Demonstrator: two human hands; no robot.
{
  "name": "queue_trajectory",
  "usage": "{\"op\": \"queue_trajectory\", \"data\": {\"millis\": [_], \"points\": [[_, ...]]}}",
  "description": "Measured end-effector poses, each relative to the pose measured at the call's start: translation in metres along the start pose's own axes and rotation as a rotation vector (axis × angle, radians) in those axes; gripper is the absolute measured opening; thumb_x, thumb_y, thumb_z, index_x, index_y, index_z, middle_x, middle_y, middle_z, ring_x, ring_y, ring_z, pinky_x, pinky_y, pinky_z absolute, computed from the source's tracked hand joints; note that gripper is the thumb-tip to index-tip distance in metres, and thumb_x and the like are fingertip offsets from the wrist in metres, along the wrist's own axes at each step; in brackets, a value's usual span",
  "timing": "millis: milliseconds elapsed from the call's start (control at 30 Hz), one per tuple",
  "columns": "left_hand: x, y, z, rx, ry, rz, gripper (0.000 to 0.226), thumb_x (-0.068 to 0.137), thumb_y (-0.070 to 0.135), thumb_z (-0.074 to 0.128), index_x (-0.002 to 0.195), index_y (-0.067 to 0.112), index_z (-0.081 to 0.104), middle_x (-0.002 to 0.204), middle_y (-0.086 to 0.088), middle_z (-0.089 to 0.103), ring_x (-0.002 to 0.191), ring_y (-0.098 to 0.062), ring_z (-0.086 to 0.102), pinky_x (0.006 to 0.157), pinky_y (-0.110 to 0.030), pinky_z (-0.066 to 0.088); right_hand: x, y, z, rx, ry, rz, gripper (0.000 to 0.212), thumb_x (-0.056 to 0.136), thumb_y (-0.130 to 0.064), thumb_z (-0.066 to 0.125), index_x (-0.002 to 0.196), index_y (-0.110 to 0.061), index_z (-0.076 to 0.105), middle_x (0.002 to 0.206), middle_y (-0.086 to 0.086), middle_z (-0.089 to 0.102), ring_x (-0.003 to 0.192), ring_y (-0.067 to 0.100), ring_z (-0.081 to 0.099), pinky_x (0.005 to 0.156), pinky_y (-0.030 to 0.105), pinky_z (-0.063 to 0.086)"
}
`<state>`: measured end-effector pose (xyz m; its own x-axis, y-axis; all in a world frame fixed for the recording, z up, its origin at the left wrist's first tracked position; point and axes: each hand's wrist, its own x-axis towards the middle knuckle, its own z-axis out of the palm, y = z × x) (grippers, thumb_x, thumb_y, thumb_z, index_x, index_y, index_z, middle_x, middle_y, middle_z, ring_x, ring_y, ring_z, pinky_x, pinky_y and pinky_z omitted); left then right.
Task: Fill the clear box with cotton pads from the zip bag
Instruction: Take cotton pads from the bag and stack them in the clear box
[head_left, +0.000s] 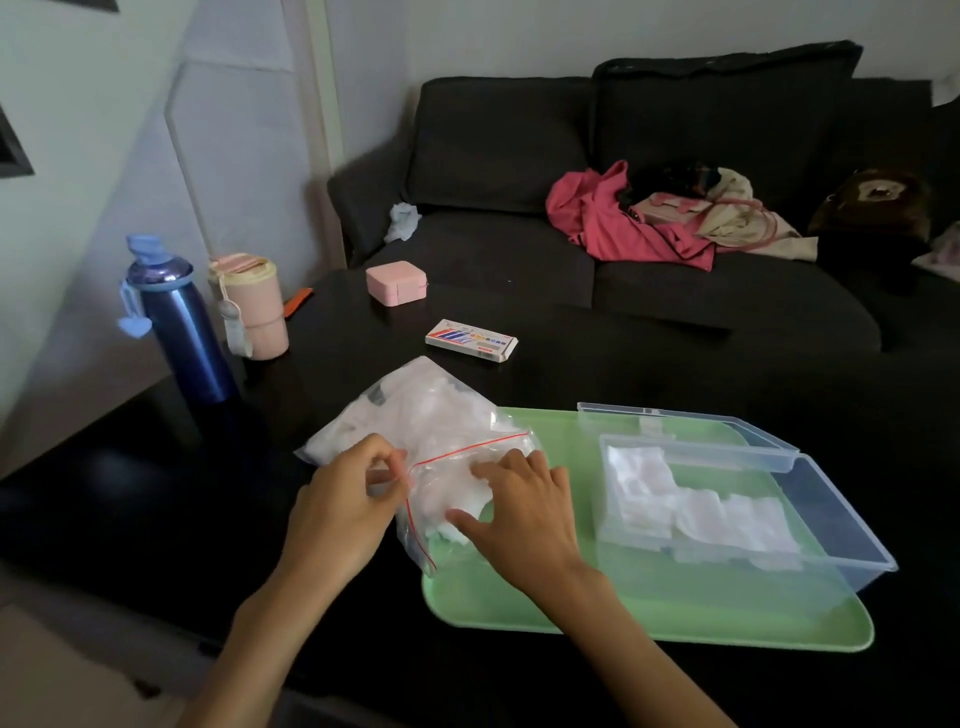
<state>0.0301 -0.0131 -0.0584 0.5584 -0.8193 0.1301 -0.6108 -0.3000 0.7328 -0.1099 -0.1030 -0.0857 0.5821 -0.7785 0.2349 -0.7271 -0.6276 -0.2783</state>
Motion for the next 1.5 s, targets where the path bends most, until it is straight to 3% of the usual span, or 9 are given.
{"op": "queue_trajectory", "data": {"millis": [200, 400, 533, 667, 800, 967, 1133, 1267, 1500], "points": [[-0.001, 0.002, 0.005, 0.038, 0.025, 0.063, 0.029, 0.09, 0.015, 0.058, 0.081, 0.04, 0.071, 0.094, 0.018, 0.07, 0.096, -0.013, 0.067, 0.079, -0.03, 0.05, -0.007, -0.003, -0.001, 0.282, 0.074, -0.022, 0.016, 0.075, -0.034, 0.07, 0.087, -0.028, 0.062, 0.093, -0.011, 0.066, 0.095, 0.013, 0.055, 0.087, 0.028, 0.037], [-0.001, 0.008, 0.003, 0.056, -0.03, 0.007, 0.023, 0.086, 0.026, 0.057, 0.096, 0.046, 0.066, 0.081, 0.013, 0.068, 0.09, -0.009, 0.065, 0.069, -0.026, 0.043, -0.005, -0.003, -0.003, 0.472, -0.019, 0.171, 0.026, 0.071, -0.035, 0.076, 0.095, -0.027, 0.069, 0.068, -0.015, 0.058, 0.067, 0.003, 0.055, 0.064, 0.015, 0.04], [-0.002, 0.009, -0.003, 0.036, -0.093, -0.003, 0.032, 0.078, 0.023, 0.062, 0.095, 0.05, 0.065, 0.1, 0.015, 0.069, 0.101, -0.004, 0.062, 0.08, -0.027, 0.045, -0.008, -0.002, -0.006, 0.48, -0.129, 0.127, 0.024, 0.07, -0.034, 0.077, 0.058, -0.025, 0.058, 0.053, -0.014, 0.051, 0.052, -0.001, 0.047, 0.05, 0.008, 0.033], [-0.002, 0.01, -0.006, 0.049, -0.036, 0.057, 0.036, 0.078, 0.012, 0.064, 0.083, 0.047, 0.068, 0.11, 0.025, 0.062, 0.111, -0.006, 0.057, 0.087, -0.028, 0.046, -0.01, -0.002, -0.024, 0.533, -0.099, 0.055, 0.021, 0.072, -0.024, 0.072, 0.061, -0.025, 0.054, 0.067, -0.01, 0.065, 0.065, 0.004, 0.06, 0.066, 0.021, 0.05], [0.002, 0.019, -0.001, -0.047, -0.002, 0.166, 0.036, 0.079, 0.004, 0.061, 0.08, 0.04, 0.068, 0.11, 0.015, 0.065, 0.109, -0.005, 0.056, 0.083, -0.024, 0.044, -0.01, 0.014, -0.055, 0.803, -0.077, 0.123, 0.017, 0.076, -0.017, 0.075, 0.07, -0.027, 0.063, 0.062, -0.01, 0.063, 0.053, 0.001, 0.051, 0.052, 0.014, 0.042], [0.002, 0.06, 0.016, -0.219, -0.04, 0.235, 0.021, 0.073, 0.051, 0.049, 0.073, 0.041, 0.067, 0.097, 0.017, 0.068, 0.104, -0.001, 0.056, 0.097, -0.031, 0.042, -0.017, 0.037, -0.085, 1.138, -0.121, 0.256, 0.006, 0.076, -0.009, 0.076, 0.08, -0.012, 0.072, 0.072, -0.002, 0.074, 0.063, 0.007, 0.067, 0.055, 0.017, 0.051], [0.009, 0.094, 0.038, -0.03, 0.027, 0.456, 0.012, 0.079, 0.045, 0.067, 0.074, 0.035, 0.069, 0.104, 0.02, 0.063, 0.105, -0.011, 0.05, 0.092, -0.027, 0.033, -0.025, 0.065, -0.109, 1.135, -0.149, 0.323, 0.017, 0.082, -0.006, 0.068, 0.098, -0.001, 0.07, 0.094, 0.013, 0.072, 0.082, 0.016, 0.067, 0.078, 0.03, 0.055], [0.011, 0.135, 0.073, -0.067, 0.002, 0.567, 0.016, 0.08, 0.042, 0.068, 0.076, 0.028, 0.073, 0.102, 0.015, 0.066, 0.1, -0.013, 0.05, 0.087, -0.029, 0.036, -0.038, 0.112, -0.135, 1.119, -0.01, 0.417, 0.023, 0.084, -0.002, 0.064, 0.107, 0.0, 0.066, 0.1, 0.016, 0.07, 0.086, 0.018, 0.068, 0.071, 0.024, 0.057], [0.023, 0.182, 0.144, 0.369, -0.458, 0.68, 0.023, 0.091, 0.026, 0.059, 0.113, 0.027, 0.064, 0.121, 0.004, 0.06, 0.117, -0.019, 0.048, 0.086, -0.032, 0.039, -0.039, 0.195, -0.152, 0.216, -0.058, 0.61, 0.028, 0.082, -0.006, 0.067, 0.11, -0.01, 0.062, 0.095, 0.006, 0.064, 0.082, 0.019, 0.062, 0.068, 0.027, 0.051]]}}
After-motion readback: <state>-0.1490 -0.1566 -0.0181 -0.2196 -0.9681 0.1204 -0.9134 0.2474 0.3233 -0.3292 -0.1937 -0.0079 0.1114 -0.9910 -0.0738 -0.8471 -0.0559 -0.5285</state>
